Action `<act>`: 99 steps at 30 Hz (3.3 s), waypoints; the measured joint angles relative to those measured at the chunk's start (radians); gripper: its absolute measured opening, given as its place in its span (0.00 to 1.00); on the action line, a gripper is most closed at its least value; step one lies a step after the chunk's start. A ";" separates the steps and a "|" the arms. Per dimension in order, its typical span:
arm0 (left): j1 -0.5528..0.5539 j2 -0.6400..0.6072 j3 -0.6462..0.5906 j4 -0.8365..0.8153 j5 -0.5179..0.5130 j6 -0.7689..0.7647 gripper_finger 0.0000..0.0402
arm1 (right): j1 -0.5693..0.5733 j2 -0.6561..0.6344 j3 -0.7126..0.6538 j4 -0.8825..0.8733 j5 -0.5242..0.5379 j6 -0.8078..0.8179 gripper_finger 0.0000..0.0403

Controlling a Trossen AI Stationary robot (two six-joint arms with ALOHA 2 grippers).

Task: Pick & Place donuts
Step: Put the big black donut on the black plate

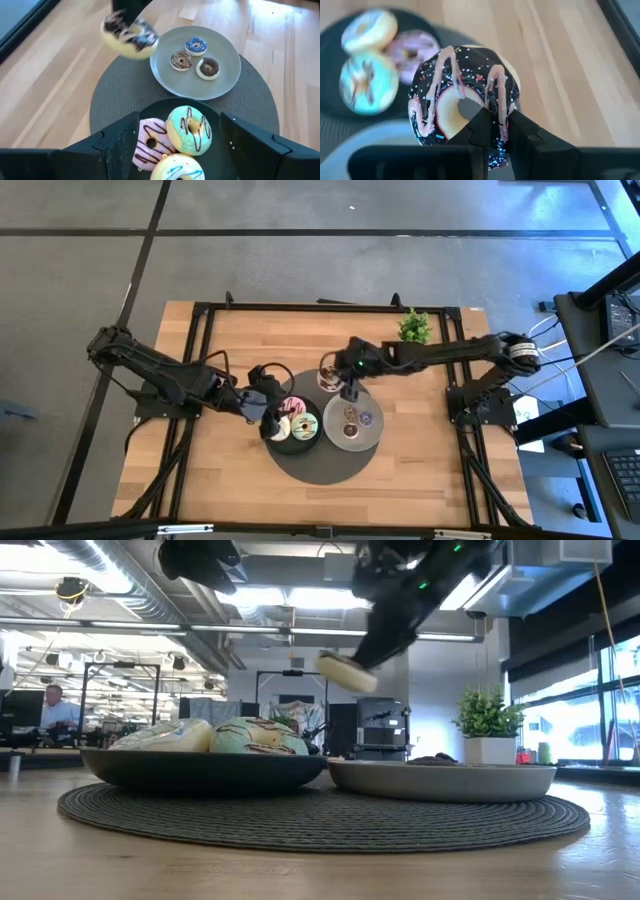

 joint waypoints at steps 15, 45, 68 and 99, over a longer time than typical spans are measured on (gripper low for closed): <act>0.001 0.000 0.000 -0.048 -0.019 0.026 0.67 | -0.046 0.286 0.189 0.073 -0.280 -0.137 0.13; -0.102 0.001 0.000 -0.157 -0.019 0.025 0.67 | 0.028 0.356 0.279 0.215 -0.374 -0.116 0.13; -0.102 0.002 0.000 -0.146 -0.019 0.026 0.67 | 0.034 0.437 0.279 0.262 -0.374 -0.069 0.13; -0.102 0.002 0.000 -0.142 -0.026 0.023 0.67 | 0.077 0.486 0.336 0.189 -0.252 -0.127 0.14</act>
